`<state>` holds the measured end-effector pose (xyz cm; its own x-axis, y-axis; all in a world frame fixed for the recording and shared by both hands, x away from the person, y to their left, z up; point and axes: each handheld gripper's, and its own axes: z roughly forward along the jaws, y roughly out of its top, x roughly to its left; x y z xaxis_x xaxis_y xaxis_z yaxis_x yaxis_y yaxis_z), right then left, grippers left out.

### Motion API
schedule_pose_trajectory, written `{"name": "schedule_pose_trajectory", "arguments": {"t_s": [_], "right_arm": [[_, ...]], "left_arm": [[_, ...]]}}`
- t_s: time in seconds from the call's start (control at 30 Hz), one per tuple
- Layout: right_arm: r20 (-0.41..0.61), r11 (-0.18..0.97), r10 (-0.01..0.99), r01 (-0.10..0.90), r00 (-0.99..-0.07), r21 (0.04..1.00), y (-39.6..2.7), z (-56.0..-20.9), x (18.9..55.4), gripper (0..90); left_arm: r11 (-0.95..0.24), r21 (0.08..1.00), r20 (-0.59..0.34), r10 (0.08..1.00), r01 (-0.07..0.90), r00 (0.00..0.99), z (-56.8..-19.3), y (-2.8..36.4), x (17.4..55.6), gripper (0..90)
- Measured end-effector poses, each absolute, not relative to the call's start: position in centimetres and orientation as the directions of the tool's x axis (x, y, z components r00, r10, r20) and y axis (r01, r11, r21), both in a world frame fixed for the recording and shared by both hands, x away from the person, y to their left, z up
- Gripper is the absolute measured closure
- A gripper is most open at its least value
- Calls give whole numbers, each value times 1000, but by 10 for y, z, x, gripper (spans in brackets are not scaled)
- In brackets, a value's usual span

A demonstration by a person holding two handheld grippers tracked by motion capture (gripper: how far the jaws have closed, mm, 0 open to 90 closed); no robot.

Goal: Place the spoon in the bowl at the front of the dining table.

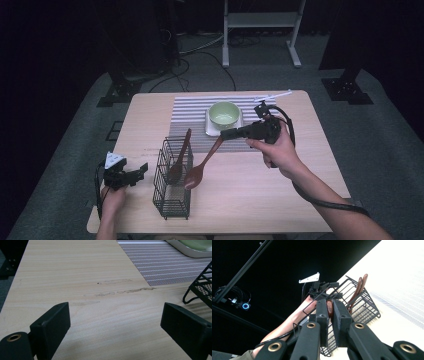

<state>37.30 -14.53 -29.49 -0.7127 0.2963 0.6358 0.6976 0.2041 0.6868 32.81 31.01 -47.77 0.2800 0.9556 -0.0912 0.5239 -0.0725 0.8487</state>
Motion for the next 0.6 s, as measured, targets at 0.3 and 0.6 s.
{"name": "schedule_pose_trajectory", "arguments": {"t_s": [0.3,0.6], "right_arm": [[649,190,309,714,-695,674,-159,-303,373,832],[661,178,325,730,-676,659,-170,-314,375,831]], "left_arm": [[-72,850,-91,956,523,280,-478,310,328,83],[-79,849,-85,955,522,283,-478,310,328,83]]}}
